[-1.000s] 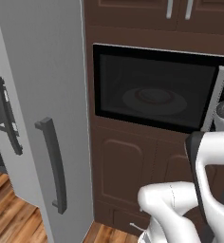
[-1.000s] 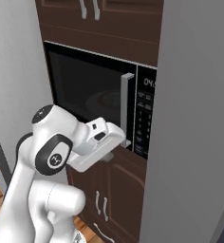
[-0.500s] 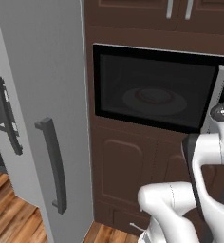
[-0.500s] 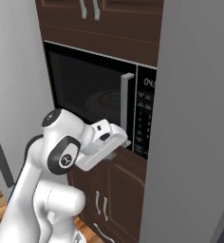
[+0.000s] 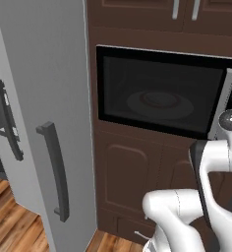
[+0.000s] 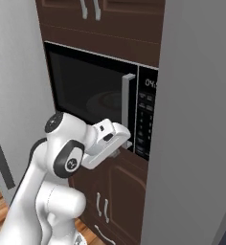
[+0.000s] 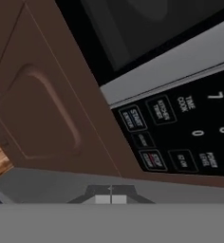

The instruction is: Transport the fish from the fridge to the microwave and turn on the microwave.

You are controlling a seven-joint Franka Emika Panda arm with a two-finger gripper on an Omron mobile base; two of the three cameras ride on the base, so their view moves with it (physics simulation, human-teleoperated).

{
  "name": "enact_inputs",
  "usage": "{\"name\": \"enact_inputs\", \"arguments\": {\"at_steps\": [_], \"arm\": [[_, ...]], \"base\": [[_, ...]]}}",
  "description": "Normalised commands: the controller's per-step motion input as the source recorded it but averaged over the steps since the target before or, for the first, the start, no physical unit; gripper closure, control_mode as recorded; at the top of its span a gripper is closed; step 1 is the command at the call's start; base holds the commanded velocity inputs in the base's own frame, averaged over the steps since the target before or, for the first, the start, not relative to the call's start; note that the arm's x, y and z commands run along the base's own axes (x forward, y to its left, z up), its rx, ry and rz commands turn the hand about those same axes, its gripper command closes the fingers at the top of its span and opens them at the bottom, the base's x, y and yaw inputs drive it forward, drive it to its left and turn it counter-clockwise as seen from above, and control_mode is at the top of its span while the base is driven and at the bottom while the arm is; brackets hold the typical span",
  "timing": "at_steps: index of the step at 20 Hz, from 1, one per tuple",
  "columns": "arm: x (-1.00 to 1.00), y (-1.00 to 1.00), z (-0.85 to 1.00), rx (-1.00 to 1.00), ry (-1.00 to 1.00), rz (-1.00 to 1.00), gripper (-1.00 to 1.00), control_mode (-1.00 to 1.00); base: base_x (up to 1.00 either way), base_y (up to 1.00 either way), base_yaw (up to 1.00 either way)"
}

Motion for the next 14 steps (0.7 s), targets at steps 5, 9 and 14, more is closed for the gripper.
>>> {"name": "enact_inputs", "arguments": {"at_steps": [5,9,14], "arm": [[0.02,-0.10,-0.11,-0.03,-0.09,0.00,1.00,-1.00],[0.00,-0.23,-0.08,0.00,-0.07,0.00,1.00,-1.00],[0.01,-0.13,-0.18,-0.02,-0.03,0.00,1.00,-1.00]], "base": [[0.00,0.00,0.00],[0.00,0.00,0.00],[0.00,0.00,0.00]]}}
